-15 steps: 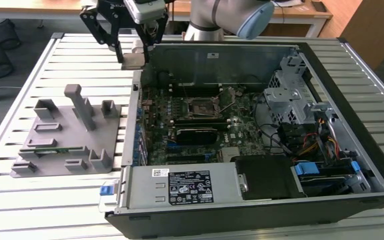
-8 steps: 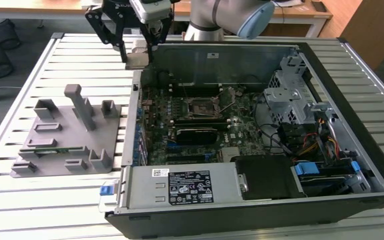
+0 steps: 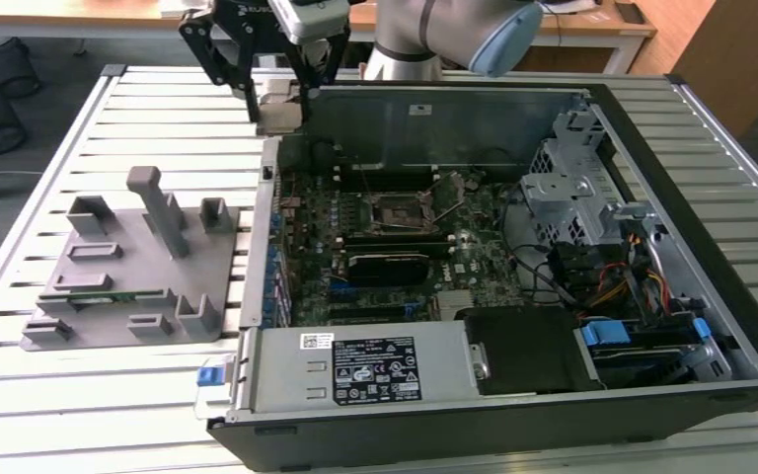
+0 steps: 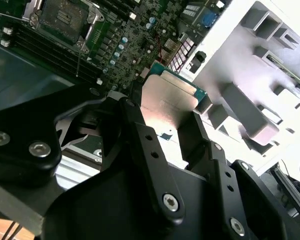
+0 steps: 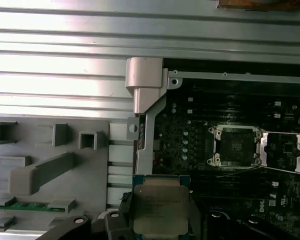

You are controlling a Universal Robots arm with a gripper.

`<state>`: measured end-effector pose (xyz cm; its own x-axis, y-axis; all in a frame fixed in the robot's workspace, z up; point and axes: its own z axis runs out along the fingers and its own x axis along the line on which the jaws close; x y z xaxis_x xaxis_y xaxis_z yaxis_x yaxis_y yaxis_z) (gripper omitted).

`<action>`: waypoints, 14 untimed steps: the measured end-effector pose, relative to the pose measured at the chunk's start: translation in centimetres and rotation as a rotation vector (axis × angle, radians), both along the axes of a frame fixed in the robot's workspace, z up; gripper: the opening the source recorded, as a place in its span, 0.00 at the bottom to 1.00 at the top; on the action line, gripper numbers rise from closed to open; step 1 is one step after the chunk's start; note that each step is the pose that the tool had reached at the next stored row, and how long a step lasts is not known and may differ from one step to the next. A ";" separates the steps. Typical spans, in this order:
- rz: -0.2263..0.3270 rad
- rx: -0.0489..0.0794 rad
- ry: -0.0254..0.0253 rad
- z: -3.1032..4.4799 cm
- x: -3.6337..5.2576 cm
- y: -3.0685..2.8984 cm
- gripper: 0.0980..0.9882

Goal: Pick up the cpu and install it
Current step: 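Pick up the cpu and move it towards the insertion slot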

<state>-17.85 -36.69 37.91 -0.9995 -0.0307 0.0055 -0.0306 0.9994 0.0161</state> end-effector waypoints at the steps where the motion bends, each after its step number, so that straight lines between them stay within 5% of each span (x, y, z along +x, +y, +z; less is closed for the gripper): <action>1: 0.000 0.000 0.0001 0.00 0.11 0.07 0.49; 14: 0.000 0.000 0.0000 0.00 1.54 0.85 0.49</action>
